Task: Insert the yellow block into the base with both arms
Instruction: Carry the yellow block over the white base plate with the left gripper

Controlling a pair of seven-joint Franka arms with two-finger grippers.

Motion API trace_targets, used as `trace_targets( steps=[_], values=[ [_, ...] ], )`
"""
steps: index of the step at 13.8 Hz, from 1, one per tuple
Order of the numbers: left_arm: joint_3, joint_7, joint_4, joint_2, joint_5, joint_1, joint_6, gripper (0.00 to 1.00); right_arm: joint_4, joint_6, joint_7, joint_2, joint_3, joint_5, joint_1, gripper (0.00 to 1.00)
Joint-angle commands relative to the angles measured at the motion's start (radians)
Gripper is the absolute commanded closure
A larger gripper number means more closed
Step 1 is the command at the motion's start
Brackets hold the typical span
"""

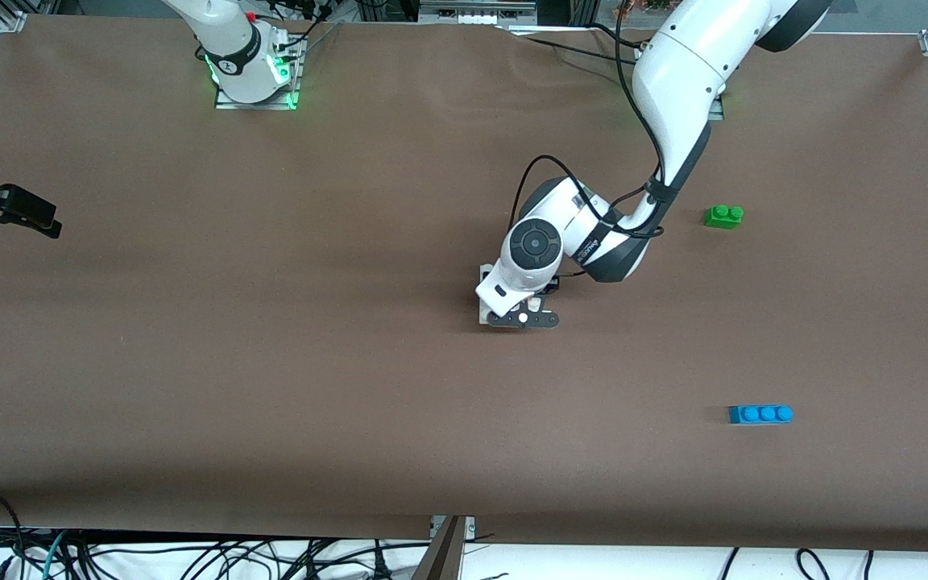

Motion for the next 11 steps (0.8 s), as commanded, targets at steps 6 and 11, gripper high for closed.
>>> trace_targets(
  steps=[6, 11],
  values=[
    [0.018, -0.039, 0.020, 0.010, 0.024, -0.041, -0.004, 0.64, -0.010, 0.003, -0.017, -0.010, 0.006, -0.002, -0.009, 0.00],
    [0.018, -0.045, 0.005, 0.010, 0.024, -0.043, -0.013, 0.64, -0.010, 0.003, -0.017, -0.010, 0.006, -0.004, -0.009, 0.00]
  ],
)
